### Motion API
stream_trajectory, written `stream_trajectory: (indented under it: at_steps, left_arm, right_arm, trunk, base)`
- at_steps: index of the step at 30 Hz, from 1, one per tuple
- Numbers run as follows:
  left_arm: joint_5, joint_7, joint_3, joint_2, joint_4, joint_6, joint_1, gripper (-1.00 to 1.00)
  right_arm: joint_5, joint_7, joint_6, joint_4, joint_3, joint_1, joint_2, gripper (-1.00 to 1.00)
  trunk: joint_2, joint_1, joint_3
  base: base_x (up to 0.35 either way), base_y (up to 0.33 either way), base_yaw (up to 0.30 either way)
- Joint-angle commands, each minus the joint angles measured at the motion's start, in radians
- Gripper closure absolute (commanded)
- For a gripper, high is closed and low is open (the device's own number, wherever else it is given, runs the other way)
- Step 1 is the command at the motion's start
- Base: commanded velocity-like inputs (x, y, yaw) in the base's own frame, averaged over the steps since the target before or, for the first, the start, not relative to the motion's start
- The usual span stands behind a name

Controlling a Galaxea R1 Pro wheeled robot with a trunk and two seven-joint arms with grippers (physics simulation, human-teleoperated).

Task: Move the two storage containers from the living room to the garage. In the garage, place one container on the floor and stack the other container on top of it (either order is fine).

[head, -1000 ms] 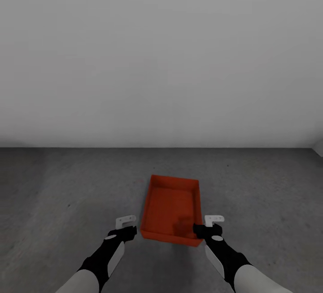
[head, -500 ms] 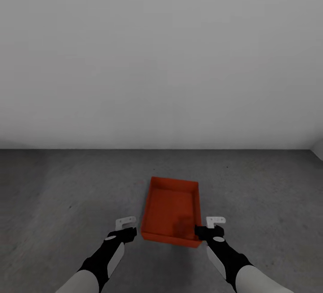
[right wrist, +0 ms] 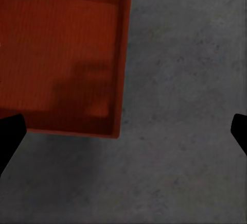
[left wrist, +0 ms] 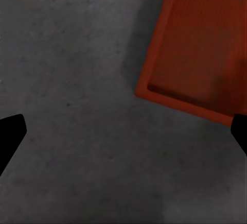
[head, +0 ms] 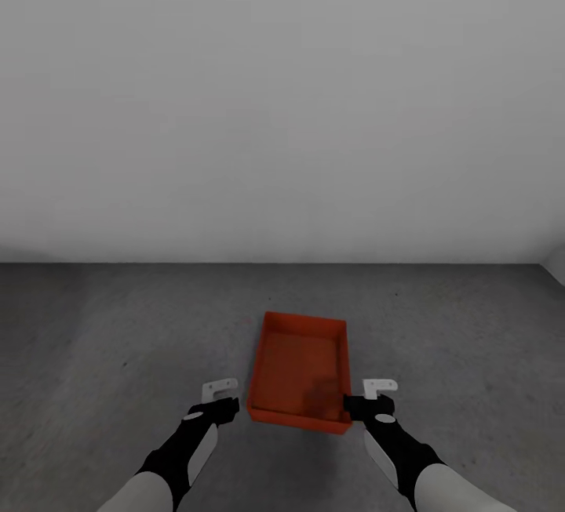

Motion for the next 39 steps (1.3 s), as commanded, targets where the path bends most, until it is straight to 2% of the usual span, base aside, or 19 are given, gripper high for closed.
stream_trajectory:
  at_steps: [1,13,20,28,33,36,39]
  left_arm:
    - [0.009,0.003,0.002,-0.001,-0.002,0.005,0.000,-1.00]
    - [0.008,0.003,-0.001,0.003,0.002,0.003,0.000,-1.00]
    - [0.010,0.001,0.000,0.012,0.010,0.007,0.000,-1.00]
    - [0.011,0.001,0.001,0.015,0.082,0.007,0.000,-1.00]
    - [0.011,-0.002,0.001,0.041,0.184,0.000,0.000,-1.00]
    - [0.032,-0.007,0.001,0.069,0.235,-0.002,0.000,-1.00]
    - [0.060,-0.009,0.000,0.082,0.276,-0.003,0.000,-1.00]
  right_arm:
    - [-0.010,-0.007,0.001,-0.001,0.009,-0.001,0.000,-1.00]
    - [-0.012,-0.007,0.005,0.010,0.009,0.000,0.000,-1.00]
    - [-0.013,-0.007,0.006,0.102,0.007,0.000,-0.005,-1.00]
    - [-0.015,-0.002,0.011,0.211,0.008,0.000,-0.043,-1.00]
    - [-0.016,0.000,0.001,0.314,0.008,0.000,-0.055,-1.00]
    - [-0.017,0.001,-0.001,0.357,0.008,0.002,-0.057,-1.00]
    - [-0.017,0.001,-0.001,0.370,0.008,0.010,-0.062,-1.00]
  trunk:
    - [0.007,-0.004,0.003]
    - [0.091,-0.050,0.040]
    - [0.140,-0.077,0.062]
    - [0.196,-0.107,0.087]
    - [0.231,-0.127,0.103]
    - [0.252,-0.138,0.112]
    - [0.273,-0.150,0.122]
  base:
    - [0.000,0.000,0.000]
    - [0.000,0.000,0.000]
    - [0.000,0.000,0.000]
    - [0.000,0.000,0.000]
    - [0.000,0.000,0.000]
    - [0.000,0.000,0.000]
    - [0.000,0.000,0.000]
